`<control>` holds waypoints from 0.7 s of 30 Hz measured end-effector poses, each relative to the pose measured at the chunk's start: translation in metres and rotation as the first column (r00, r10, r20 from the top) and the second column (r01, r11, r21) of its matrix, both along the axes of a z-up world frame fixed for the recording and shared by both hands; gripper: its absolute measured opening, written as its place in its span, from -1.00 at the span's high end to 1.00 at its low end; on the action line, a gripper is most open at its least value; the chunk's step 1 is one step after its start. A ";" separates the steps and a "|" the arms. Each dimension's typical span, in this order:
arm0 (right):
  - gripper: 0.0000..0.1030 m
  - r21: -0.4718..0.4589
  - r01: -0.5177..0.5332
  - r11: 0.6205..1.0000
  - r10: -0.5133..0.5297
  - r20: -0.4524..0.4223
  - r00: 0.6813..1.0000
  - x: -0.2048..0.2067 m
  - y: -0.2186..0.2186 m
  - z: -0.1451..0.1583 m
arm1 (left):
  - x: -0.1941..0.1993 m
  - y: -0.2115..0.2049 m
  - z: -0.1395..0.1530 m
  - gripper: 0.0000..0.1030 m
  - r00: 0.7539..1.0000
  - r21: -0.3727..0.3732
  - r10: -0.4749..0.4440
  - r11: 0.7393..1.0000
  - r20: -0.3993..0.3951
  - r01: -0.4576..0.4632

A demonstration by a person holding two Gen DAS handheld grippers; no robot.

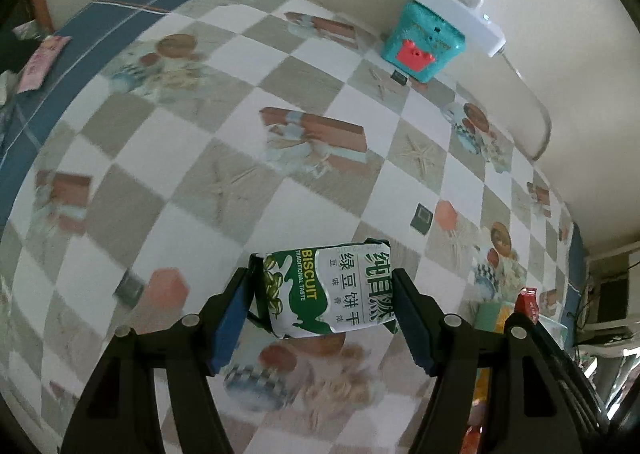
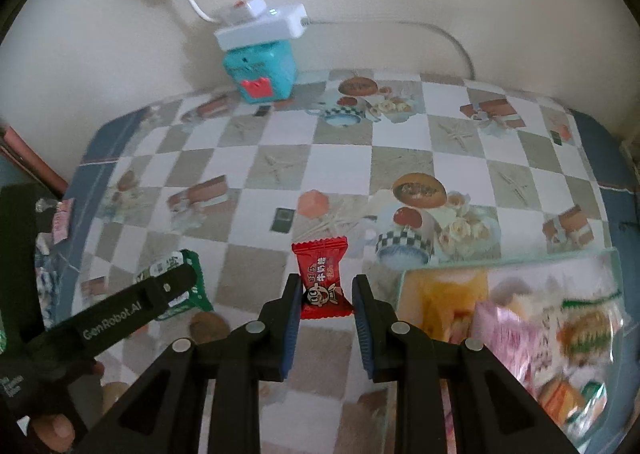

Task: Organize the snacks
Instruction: 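Close the left tool on the green biscuit box while the right tool grasps the red candy, then carry the biscuit box with the left tool while the right tool carries the candy over the tray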

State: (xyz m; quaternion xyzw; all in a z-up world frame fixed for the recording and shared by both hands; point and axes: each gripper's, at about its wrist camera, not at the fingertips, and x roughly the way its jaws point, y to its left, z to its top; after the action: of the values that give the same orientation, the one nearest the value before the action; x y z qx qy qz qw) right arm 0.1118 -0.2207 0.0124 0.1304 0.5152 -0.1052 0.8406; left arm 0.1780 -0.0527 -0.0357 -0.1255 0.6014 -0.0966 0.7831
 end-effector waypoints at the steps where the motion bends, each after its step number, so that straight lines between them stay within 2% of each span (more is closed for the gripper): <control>1: 0.48 0.003 0.007 1.000 -0.007 0.009 1.000 -0.007 0.003 0.004 | -0.004 0.003 0.002 -0.37 1.000 0.000 0.006 1.000 0.005 -0.006; 11: 0.48 0.055 0.086 0.995 -0.089 0.059 0.994 -0.059 0.029 0.014 | -0.049 0.036 0.025 -0.37 0.998 -0.013 0.045 0.999 0.051 -0.045; 17: 0.48 0.059 0.115 0.992 -0.117 0.047 0.992 -0.076 0.036 0.009 | -0.063 0.043 0.031 -0.37 0.996 -0.030 0.056 0.998 0.063 -0.054; 21: 0.48 0.051 0.123 0.991 -0.125 0.044 0.991 -0.083 0.039 0.006 | -0.068 0.041 0.033 -0.37 0.997 -0.053 0.032 0.998 0.072 -0.028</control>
State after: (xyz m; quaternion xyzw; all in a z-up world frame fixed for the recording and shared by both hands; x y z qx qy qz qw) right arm 0.0286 -0.1815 0.0185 0.1848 0.4886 -0.1415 0.8409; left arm 0.1101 -0.0116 -0.0022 -0.1513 0.5676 -0.1051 0.8024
